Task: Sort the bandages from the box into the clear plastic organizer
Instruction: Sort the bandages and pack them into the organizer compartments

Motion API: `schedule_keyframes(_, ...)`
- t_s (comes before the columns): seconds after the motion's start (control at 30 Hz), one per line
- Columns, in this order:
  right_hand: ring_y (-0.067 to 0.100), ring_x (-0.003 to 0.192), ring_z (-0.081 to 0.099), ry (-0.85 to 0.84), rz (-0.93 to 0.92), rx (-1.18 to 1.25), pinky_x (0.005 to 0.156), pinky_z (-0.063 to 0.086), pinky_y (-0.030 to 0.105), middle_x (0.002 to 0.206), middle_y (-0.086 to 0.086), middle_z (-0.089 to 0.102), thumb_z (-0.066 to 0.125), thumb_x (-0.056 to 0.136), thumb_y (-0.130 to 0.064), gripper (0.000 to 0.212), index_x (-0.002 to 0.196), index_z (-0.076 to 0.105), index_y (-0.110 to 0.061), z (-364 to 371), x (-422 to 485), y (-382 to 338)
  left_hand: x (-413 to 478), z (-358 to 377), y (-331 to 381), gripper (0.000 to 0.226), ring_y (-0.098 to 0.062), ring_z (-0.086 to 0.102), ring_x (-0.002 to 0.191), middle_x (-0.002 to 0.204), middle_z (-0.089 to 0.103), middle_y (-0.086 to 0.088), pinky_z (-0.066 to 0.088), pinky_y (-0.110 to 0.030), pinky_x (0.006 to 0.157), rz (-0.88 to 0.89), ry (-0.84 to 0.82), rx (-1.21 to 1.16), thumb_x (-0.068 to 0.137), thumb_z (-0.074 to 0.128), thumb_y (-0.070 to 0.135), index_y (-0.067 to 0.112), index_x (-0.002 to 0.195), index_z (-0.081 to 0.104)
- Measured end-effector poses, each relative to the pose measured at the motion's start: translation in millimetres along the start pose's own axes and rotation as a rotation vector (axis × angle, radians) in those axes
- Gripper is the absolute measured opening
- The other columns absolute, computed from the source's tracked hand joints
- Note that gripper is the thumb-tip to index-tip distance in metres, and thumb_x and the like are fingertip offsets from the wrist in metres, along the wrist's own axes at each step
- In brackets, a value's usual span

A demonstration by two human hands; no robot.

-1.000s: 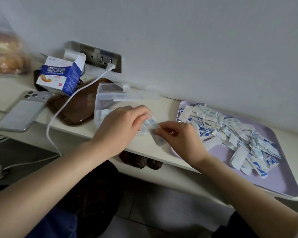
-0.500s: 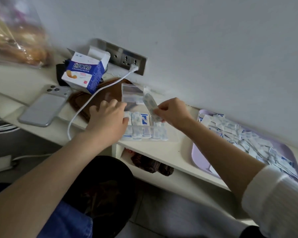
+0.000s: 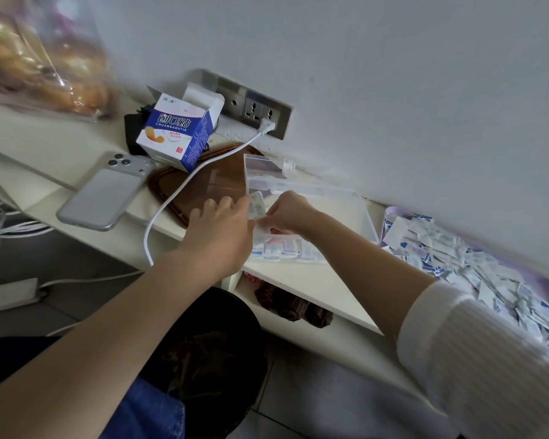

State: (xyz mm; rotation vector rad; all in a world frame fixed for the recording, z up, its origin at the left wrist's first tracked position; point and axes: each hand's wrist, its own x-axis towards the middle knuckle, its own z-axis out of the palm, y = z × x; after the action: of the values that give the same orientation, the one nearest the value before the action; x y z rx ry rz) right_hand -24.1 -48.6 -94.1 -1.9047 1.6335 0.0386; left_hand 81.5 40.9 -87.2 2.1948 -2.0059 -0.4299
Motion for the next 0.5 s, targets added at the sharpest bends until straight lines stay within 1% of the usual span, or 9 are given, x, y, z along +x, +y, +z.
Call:
schedule_keyframes(0.03, 0.014, 0.049, 0.031, -0.002, -0.013, -0.059, 0.046, 0.027, 0.02, 0.058, 0.004, 0.036, 0.062, 0.086, -0.022, 0.039, 0.058, 0.037, -0.01, 1.3, -0.1, -1.3, -0.1, -0.1, -0.4, 0.047, -0.029, 0.034, 0.125, 0.138, 0.039, -0.009, 0.029, -0.041, 0.1, 0.001, 0.001, -0.003, 0.101, 0.031, 0.026, 0.022, 0.146, 0.017)
schedule_keyframes(0.07, 0.013, 0.049, 0.028, -0.003, -0.027, -0.111, 0.045, 0.024, 0.02, 0.057, 0.002, 0.031, 0.059, 0.088, -0.022, 0.043, 0.056, 0.032, -0.012, 2.2, 0.0, -2.0, 0.0, -0.3, -0.4, 0.047, -0.029, 0.034, 0.125, 0.138, 0.039, -0.009, 0.028, -0.041, 0.1, 0.003, 0.001, -0.008, 0.101, 0.031, 0.026, 0.022, 0.146, 0.018)
schedule_keyframes(0.1, 0.012, 0.049, 0.028, 0.003, -0.04, -0.158, 0.045, 0.024, 0.02, 0.057, 0.001, 0.031, 0.057, 0.089, -0.021, 0.044, 0.056, 0.03, -0.013, 2.5, 0.0, -2.7, 0.1, -0.5, -0.1, 0.047, -0.029, 0.033, 0.125, 0.138, 0.039, -0.009, 0.028, -0.041, 0.1, 0.005, 0.0, -0.014, 0.1, 0.031, 0.027, 0.021, 0.145, 0.018)
schedule_keyframes(0.23, 0.009, 0.052, 0.037, 0.07, -0.054, -0.198, 0.045, 0.027, 0.016, 0.064, -0.002, 0.043, 0.062, 0.085, -0.013, 0.032, 0.061, 0.042, -0.015, 3.0, 7.0, -3.8, -0.1, -1.1, 0.5, 0.047, -0.028, 0.033, 0.126, 0.139, 0.038, -0.009, 0.028, -0.041, 0.101, 0.006, 0.001, -0.016, 0.101, 0.031, 0.027, 0.02, 0.145, 0.018)
schedule_keyframes(0.3, 0.01, 0.051, 0.039, 0.084, -0.048, -0.221, 0.046, 0.028, 0.016, 0.061, -0.001, 0.042, 0.064, 0.084, -0.014, 0.034, 0.058, 0.042, -0.013, 5.4, 8.8, -5.8, 0.0, -0.9, 0.6, 0.05, -0.028, 0.032, 0.127, 0.141, 0.037, -0.009, 0.028, -0.04, 0.102, 0.007, 0.004, 0.003, 0.1, 0.034, 0.025, 0.02, 0.146, 0.016)
schedule_keyframes(0.4, 0.01, 0.051, 0.037, 0.081, -0.05, -0.264, 0.046, 0.029, 0.016, 0.059, -0.001, 0.039, 0.06, 0.087, -0.015, 0.035, 0.058, 0.041, -0.012, 9.6, 11.1, -7.7, -0.1, -0.6, 1.0, 0.051, -0.029, 0.031, 0.128, 0.141, 0.035, -0.009, 0.027, -0.04, 0.103, 0.008, 0.003, 0.012, 0.1, 0.034, 0.025, 0.02, 0.147, 0.014)
schedule_keyframes(0.47, 0.01, 0.054, 0.043, 0.082, -0.067, -0.262, 0.048, 0.034, 0.015, 0.062, -0.001, 0.045, 0.057, 0.089, -0.014, 0.026, 0.064, 0.048, -0.01, 9.4, 12.7, -5.7, -0.3, -0.4, 1.0, 0.049, -0.028, 0.031, 0.128, 0.141, 0.036, -0.009, 0.027, -0.04, 0.103, 0.009, 0.004, 0.012, 0.101, 0.031, 0.027, 0.021, 0.147, 0.014)
schedule_keyframes(0.5, 0.011, 0.059, 0.049, 0.081, -0.084, -0.273, 0.052, 0.037, 0.016, 0.066, 0.0, 0.051, 0.055, 0.089, -0.013, 0.022, 0.068, 0.053, -0.008, 8.4, 12.7, -4.2, -0.3, -0.2, 0.9, 0.048, -0.028, 0.031, 0.128, 0.141, 0.036, -0.009, 0.027, -0.04, 0.103, 0.008, 0.004, 0.013, 0.101, 0.03, 0.028, 0.021, 0.147, 0.014)
